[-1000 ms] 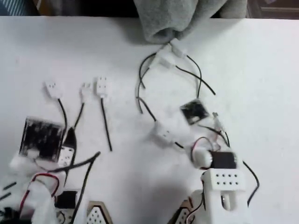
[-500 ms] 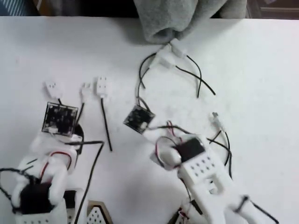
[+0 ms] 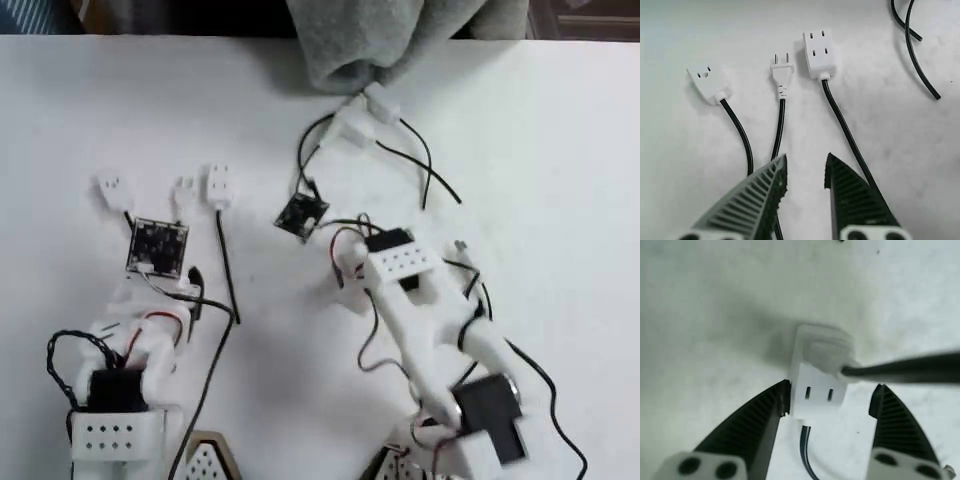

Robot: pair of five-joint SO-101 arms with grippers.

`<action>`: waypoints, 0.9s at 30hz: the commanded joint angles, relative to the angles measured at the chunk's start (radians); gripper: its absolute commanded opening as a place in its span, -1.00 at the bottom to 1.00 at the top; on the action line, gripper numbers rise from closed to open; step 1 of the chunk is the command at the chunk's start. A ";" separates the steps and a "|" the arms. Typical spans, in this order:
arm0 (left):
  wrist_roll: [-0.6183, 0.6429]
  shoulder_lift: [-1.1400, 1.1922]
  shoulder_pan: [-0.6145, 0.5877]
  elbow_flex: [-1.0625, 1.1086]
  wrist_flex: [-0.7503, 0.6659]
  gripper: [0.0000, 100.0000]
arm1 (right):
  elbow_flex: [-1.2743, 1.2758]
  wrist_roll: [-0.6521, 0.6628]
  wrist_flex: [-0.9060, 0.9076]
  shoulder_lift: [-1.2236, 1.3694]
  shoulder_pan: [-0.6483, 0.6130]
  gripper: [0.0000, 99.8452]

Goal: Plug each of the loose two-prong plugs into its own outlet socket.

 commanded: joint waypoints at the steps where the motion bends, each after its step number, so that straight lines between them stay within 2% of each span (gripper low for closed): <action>1: 0.009 -0.007 0.013 0.005 -0.046 -0.72 | -0.043 0.066 -0.065 0.111 0.038 -0.48; 4: 0.009 -0.007 0.013 0.006 -0.046 -0.72 | -0.089 0.068 -0.042 0.148 0.024 -0.52; 10: 0.009 -0.007 0.008 0.008 -0.046 -0.72 | -0.196 0.066 -0.021 0.148 0.025 -0.91; 20: 0.008 -0.007 0.008 0.020 -0.054 -0.72 | -0.637 0.029 0.015 0.193 0.150 -0.84; 27: 0.009 -0.007 0.007 0.032 -0.080 -0.72 | -1.119 0.028 0.010 0.564 0.206 -0.84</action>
